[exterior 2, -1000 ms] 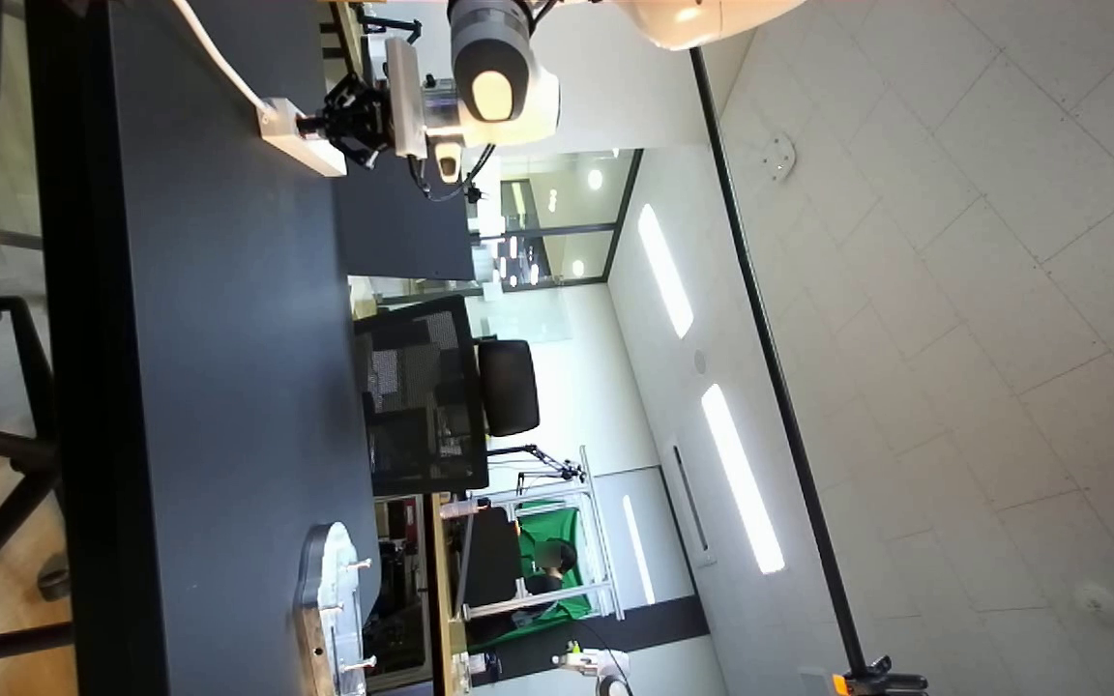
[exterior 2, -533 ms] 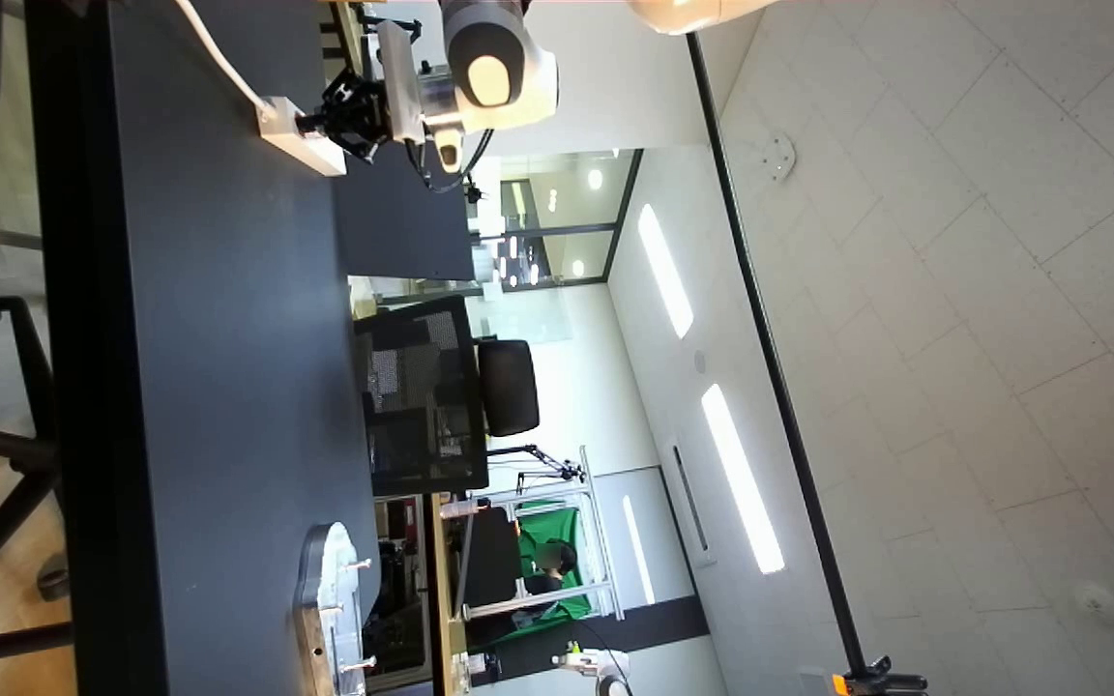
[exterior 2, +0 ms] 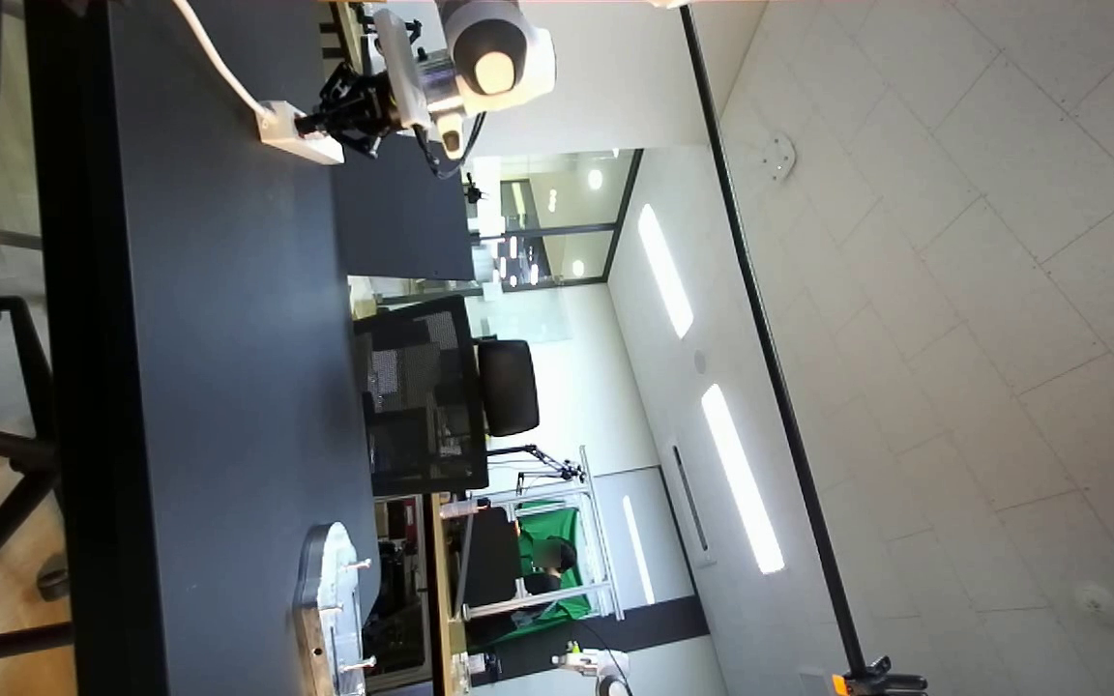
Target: Turn the adapter switch on and off
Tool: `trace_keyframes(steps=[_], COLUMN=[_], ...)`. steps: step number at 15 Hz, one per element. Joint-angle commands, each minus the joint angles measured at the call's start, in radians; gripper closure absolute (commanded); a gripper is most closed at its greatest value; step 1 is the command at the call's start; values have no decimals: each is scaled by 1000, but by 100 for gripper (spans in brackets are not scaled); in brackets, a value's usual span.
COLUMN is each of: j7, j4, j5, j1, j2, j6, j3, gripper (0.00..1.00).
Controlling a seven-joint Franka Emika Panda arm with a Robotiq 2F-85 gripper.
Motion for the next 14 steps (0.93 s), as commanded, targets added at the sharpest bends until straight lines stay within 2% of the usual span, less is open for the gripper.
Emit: trace_keyframes(steps=[1,6,7,11,14], j7=[148,324,377,523,547], j4=[-8,-6,-4,3,4], j5=[-62,-107,-126,-158,-132], j1=[147,371,454,721,828], j2=[24,78,103,216,271], j6=[-9,-3,0,-41,-103], j3=[-116,-288,-359,-566,-613], gripper=[100,100,100,100,100])
